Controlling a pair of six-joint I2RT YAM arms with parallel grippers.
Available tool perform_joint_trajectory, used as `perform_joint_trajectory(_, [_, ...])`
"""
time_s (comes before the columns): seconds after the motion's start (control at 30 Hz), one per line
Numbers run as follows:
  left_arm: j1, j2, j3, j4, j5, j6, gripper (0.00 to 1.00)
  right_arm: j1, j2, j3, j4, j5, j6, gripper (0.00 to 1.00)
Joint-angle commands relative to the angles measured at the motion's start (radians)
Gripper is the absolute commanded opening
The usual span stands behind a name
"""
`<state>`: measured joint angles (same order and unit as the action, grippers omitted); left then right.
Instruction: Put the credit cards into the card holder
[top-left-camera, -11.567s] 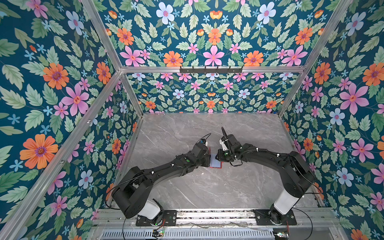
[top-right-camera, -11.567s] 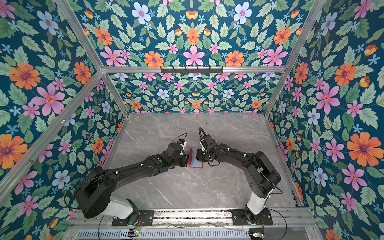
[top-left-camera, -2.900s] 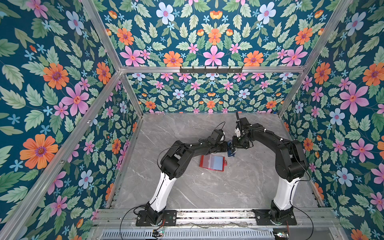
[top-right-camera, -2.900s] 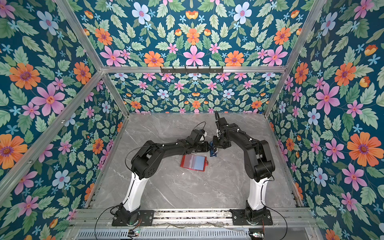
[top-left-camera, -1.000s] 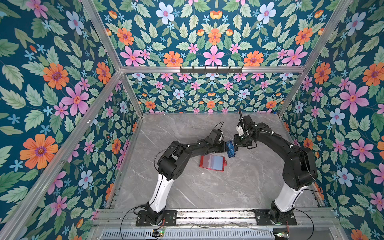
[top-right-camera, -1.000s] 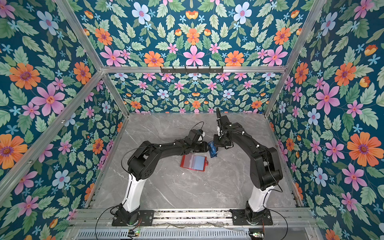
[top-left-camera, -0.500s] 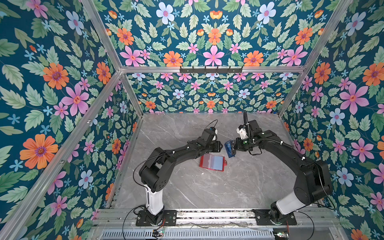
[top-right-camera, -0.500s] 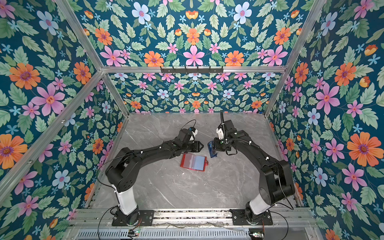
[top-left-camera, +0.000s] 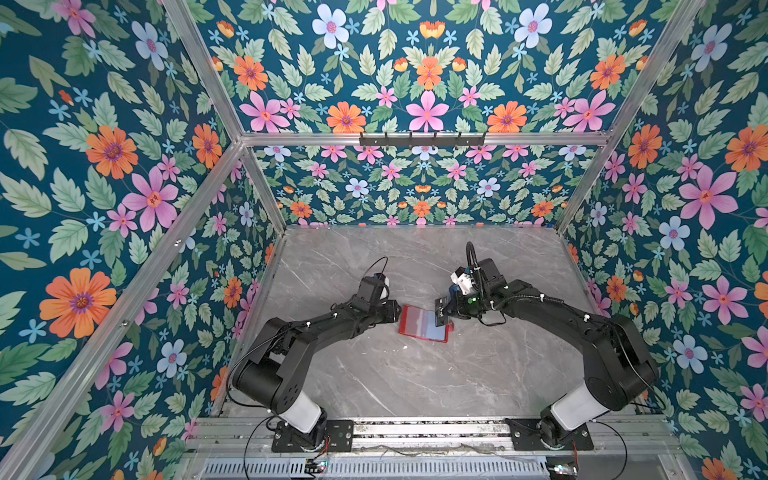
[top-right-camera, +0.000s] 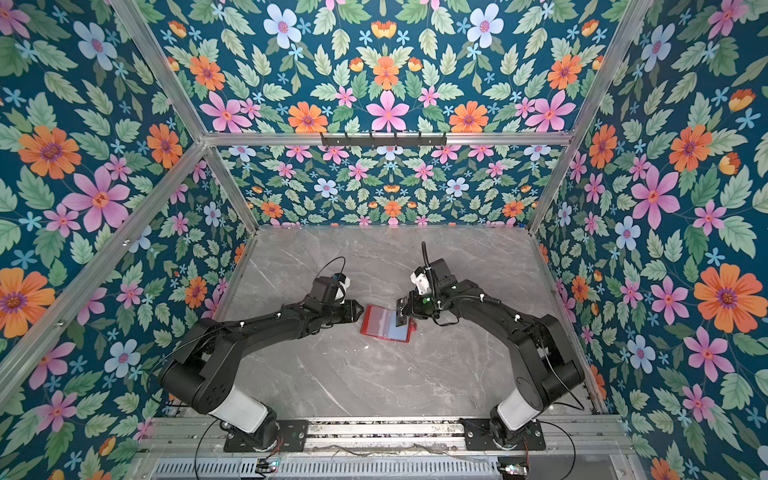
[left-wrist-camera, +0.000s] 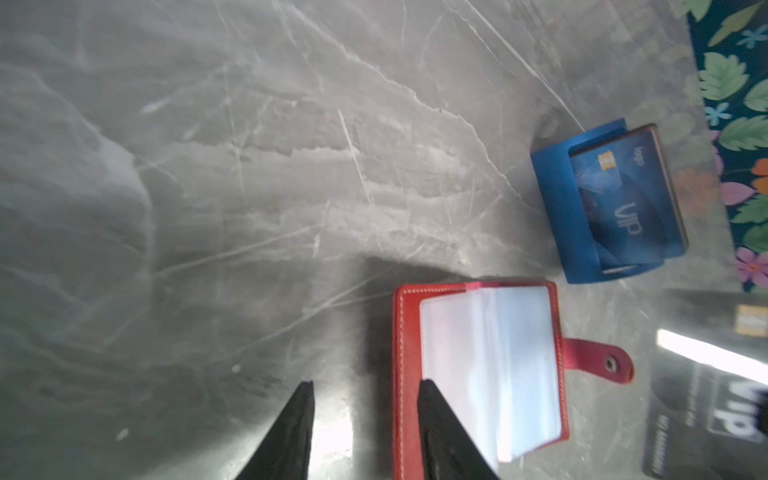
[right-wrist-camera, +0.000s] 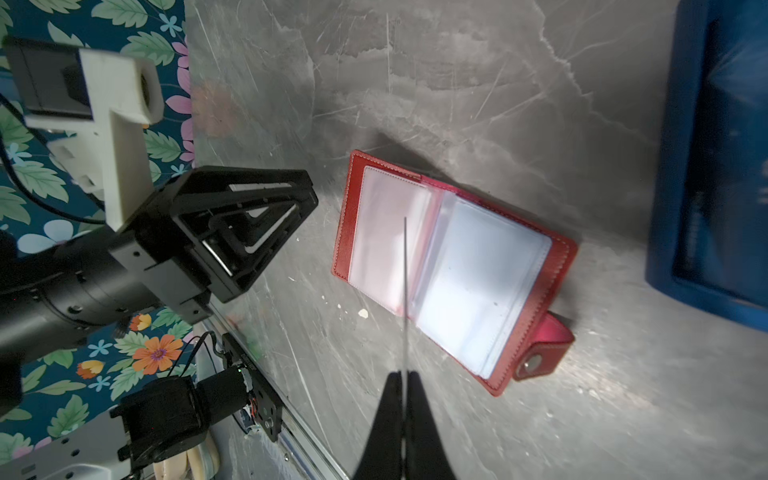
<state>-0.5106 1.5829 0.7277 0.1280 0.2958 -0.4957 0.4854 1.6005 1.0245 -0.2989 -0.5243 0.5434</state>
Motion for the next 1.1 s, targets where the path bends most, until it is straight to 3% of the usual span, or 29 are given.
perform_joint_trajectory(0.0, [0.016,0.001,-0.033,0.119,0.129,-0.012,0.43,0.011,0.023,-0.011,0.088,-0.014,0.060,0.00])
perform_joint_trajectory(0.37, [0.018,0.067,-0.071,0.203,0.207,-0.041,0.37,0.028,0.101,-0.035,0.126,-0.037,0.076,0.00])
perform_joint_trajectory(0.7, [0.012,0.049,-0.135,0.256,0.228,-0.111,0.01,0.029,0.132,-0.038,0.151,-0.070,0.072,0.00])
perform_joint_trajectory(1.07, [-0.009,0.038,-0.177,0.271,0.191,-0.163,0.00,0.030,0.178,-0.034,0.183,-0.103,0.096,0.00])
